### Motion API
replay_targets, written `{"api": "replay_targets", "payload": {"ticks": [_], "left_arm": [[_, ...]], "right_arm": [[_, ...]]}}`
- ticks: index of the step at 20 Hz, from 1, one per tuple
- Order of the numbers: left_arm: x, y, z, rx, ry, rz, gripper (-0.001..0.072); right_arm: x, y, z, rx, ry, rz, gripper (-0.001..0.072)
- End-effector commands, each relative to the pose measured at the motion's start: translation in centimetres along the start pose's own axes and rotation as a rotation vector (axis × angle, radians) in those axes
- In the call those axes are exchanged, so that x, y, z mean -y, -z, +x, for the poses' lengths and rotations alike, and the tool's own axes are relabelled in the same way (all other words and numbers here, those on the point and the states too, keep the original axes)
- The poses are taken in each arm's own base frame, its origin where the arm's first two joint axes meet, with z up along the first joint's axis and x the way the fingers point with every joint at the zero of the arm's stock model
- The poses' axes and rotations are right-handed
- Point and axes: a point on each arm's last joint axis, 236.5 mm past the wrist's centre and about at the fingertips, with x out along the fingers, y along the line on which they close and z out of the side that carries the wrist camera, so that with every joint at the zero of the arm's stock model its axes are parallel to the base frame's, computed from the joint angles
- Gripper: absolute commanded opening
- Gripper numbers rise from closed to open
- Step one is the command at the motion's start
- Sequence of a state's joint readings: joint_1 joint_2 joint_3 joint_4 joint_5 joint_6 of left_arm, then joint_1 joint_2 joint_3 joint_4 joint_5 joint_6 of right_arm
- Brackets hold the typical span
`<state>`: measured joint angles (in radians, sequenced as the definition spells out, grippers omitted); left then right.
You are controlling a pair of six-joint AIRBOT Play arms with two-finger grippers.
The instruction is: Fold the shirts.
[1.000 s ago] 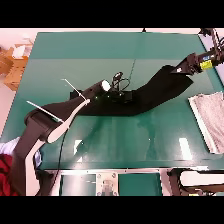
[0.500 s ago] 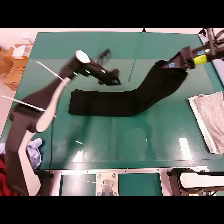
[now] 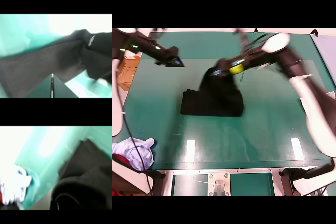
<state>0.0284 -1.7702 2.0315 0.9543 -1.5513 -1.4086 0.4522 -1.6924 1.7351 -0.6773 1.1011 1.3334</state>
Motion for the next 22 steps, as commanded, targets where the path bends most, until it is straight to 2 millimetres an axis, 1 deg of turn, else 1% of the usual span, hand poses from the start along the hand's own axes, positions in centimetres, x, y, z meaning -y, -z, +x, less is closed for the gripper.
{"api": "replay_targets", "payload": {"ticks": [1,2,3,4,5,6,7,8,9,10,12,13,14,15,16,18,19,22], "left_arm": [[-3.2,1.5,-3.6,-0.016,-0.077,-0.003,0.0024],[-3.7,1.6,-3.9,-0.018,-0.080,-0.004,0.0024],[-4.1,1.7,-4.2,-0.015,-0.083,-0.006,0.0024],[-4.6,1.7,-4.5,-0.011,-0.087,-0.011,0.0025],[-4.9,1.7,-4.7,-0.010,-0.089,-0.004,0.0024],[-5.1,1.8,-4.8,-0.012,-0.092,-0.001,0.0024],[-5.3,1.9,-4.9,-0.013,-0.097,-0.004,0.0024],[-5.4,1.9,-4.9,-0.015,-0.096,-0.005,0.0024],[-5.4,1.9,-4.9,-0.012,-0.097,-0.005,0.0024],[-5.4,1.8,-4.9,-0.010,-0.097,-0.005,0.0025],[-5.4,1.8,-4.9,-0.010,-0.098,-0.005,0.0024],[-5.4,1.8,-4.9,-0.010,-0.098,-0.005,0.0024],[-5.4,1.8,-4.9,-0.010,-0.098,-0.006,0.0024],[-5.4,1.8,-4.9,-0.010,-0.097,-0.006,0.0024],[-5.4,1.8,-4.9,-0.010,-0.097,-0.006,0.0024],[-5.4,1.8,-4.9,-0.009,-0.097,-0.009,0.0024],[-5.4,1.8,-4.9,-0.009,-0.096,-0.010,0.0024],[-5.3,1.8,-4.9,-0.009,-0.094,-0.013,0.0024]], "right_arm": [[-1.7,2.1,14.1,0.103,-0.022,0.026,0.0114],[-1.2,3.5,17.3,0.110,-0.008,0.024,0.0347],[-0.5,4.9,19.1,0.099,0.010,0.024,0.0492],[0.2,5.3,19.3,0.079,0.019,0.024,0.0490],[1.1,5.0,18.1,0.055,0.024,0.021,0.0490],[2.0,4.2,15.9,0.026,0.020,0.028,0.0486],[3.2,3.4,12.8,-0.005,0.021,0.056,0.0414],[4.8,2.7,9.6,-0.032,0.041,0.081,0.0362],[7.0,2.3,5.8,-0.061,0.085,0.107,0.0363],[9.6,2.4,2.0,-0.094,0.151,0.144,0.0363],[13.8,3.4,-4.3,-0.130,0.257,0.218,0.0365],[15.6,4.1,-6.8,-0.118,0.289,0.264,0.0428],[17.3,5.4,-8.3,-0.109,0.308,0.323,0.0533],[19.0,7.0,-8.8,-0.116,0.321,0.382,0.0553],[20.7,9.1,-8.7,-0.135,0.333,0.450,0.0553],[23.1,12.4,-7.2,-0.150,0.340,0.547,0.0553],[23.5,13.3,-6.1,-0.156,0.316,0.570,0.0553],[22.5,14.2,-1.7,-0.177,0.187,0.612,0.0552]]}}
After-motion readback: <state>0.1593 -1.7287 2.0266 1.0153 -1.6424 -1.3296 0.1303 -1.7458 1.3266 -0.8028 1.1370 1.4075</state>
